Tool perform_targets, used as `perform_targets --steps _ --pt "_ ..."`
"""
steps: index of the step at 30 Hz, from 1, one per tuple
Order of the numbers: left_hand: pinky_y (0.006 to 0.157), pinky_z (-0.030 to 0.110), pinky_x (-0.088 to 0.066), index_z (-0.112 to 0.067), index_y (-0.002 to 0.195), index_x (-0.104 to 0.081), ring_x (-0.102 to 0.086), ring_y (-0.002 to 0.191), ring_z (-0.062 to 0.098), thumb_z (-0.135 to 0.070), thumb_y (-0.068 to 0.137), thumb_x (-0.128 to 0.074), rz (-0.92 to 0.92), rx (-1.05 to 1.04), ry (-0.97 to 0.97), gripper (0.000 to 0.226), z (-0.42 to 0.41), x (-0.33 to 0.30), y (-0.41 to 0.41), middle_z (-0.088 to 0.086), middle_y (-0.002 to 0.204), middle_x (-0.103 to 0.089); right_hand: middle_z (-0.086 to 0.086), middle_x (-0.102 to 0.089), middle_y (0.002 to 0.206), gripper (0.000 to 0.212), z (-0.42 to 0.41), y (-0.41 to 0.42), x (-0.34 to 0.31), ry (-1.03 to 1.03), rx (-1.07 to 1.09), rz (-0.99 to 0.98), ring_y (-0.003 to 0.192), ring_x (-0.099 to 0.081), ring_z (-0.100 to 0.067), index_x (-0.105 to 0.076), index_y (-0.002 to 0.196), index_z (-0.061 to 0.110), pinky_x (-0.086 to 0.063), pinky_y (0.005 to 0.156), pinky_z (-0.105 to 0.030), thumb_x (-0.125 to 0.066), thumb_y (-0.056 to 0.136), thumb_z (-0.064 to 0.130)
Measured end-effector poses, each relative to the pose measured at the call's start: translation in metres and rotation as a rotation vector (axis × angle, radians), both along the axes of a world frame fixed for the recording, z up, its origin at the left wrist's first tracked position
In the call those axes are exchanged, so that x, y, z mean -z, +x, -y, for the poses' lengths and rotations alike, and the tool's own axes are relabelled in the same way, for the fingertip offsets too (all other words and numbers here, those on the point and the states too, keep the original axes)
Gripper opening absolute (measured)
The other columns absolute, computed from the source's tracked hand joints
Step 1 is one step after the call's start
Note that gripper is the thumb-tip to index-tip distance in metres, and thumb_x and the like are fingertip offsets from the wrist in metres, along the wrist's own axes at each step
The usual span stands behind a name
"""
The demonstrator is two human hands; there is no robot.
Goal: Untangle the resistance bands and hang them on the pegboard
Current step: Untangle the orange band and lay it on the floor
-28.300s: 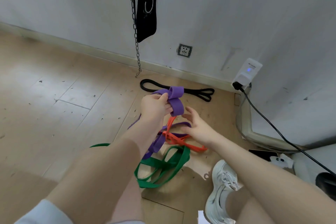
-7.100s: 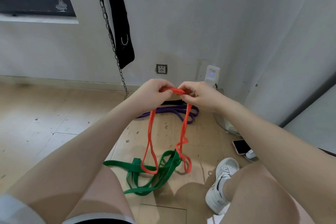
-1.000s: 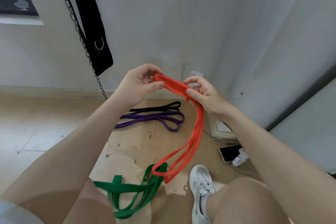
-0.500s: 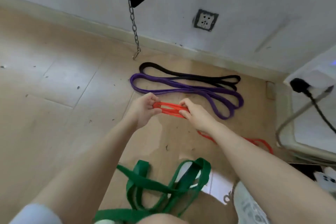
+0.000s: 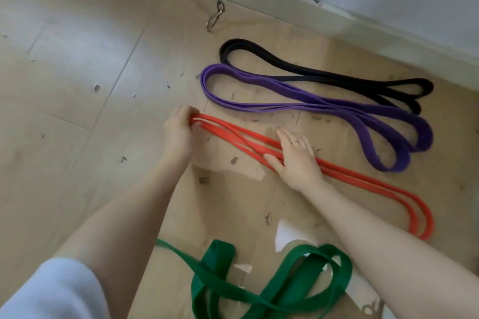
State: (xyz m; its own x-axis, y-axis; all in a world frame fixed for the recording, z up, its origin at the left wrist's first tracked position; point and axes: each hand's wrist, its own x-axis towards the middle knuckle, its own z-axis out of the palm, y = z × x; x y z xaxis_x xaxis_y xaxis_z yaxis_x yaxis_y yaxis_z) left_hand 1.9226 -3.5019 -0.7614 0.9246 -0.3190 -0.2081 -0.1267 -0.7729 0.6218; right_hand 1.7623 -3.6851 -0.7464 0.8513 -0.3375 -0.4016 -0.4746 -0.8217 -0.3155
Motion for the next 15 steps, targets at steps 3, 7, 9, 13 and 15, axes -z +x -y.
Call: perform_targets --steps 3,7,9,13,15 --pt "0.088 0.037 -0.034 -0.007 0.11 -0.062 -0.046 0.109 0.037 -0.014 0.089 -0.056 0.113 0.125 0.246 0.024 -0.012 0.008 0.003 0.015 0.115 -0.061 0.001 -0.018 0.156 0.093 0.011 -0.02 0.001 -0.066 -0.12 -0.101 0.144 -0.017 -0.017 -0.014 0.149 0.018 -0.003 0.119 -0.038 -0.053 0.078 0.065" --pt "0.109 0.044 -0.02 -0.011 0.133 -0.041 -0.018 0.138 0.035 -0.017 0.096 -0.041 0.051 0.186 0.449 0.037 -0.005 0.002 -0.005 0.011 0.151 -0.025 -0.002 -0.017 0.157 0.098 0.011 -0.037 0.004 -0.202 -0.205 -0.101 0.143 -0.019 -0.018 -0.011 0.149 0.015 -0.004 0.118 -0.041 -0.057 0.077 0.063" --pt "0.114 0.044 -0.011 -0.01 0.144 -0.022 -0.008 0.142 0.034 -0.012 0.098 -0.033 0.038 0.181 0.505 0.048 0.003 -0.002 -0.016 0.012 0.156 -0.009 -0.003 -0.02 0.156 0.096 0.011 -0.043 0.003 -0.232 -0.173 -0.098 0.142 -0.022 -0.02 -0.011 0.149 0.014 -0.005 0.118 -0.041 -0.055 0.079 0.062" --pt "0.115 0.047 -0.008 -0.007 0.148 -0.001 -0.002 0.143 0.037 -0.011 0.094 -0.043 0.08 0.301 0.498 0.069 0.02 -0.01 -0.053 0.016 0.156 0.0 -0.003 -0.01 0.158 0.099 0.027 -0.075 -0.004 -0.239 -0.126 -0.159 0.144 -0.015 -0.021 -0.002 0.15 0.014 0.001 0.118 -0.04 -0.052 0.08 0.064" --pt "0.115 0.045 -0.009 -0.011 0.149 -0.002 -0.003 0.144 0.034 -0.012 0.086 -0.054 0.09 0.537 0.44 0.081 0.035 -0.011 -0.079 0.013 0.157 0.0 -0.003 -0.008 0.159 0.102 0.045 -0.102 -0.008 -0.257 -0.113 -0.218 0.145 -0.013 -0.021 0.001 0.15 0.015 0.001 0.117 -0.041 -0.051 0.079 0.067"
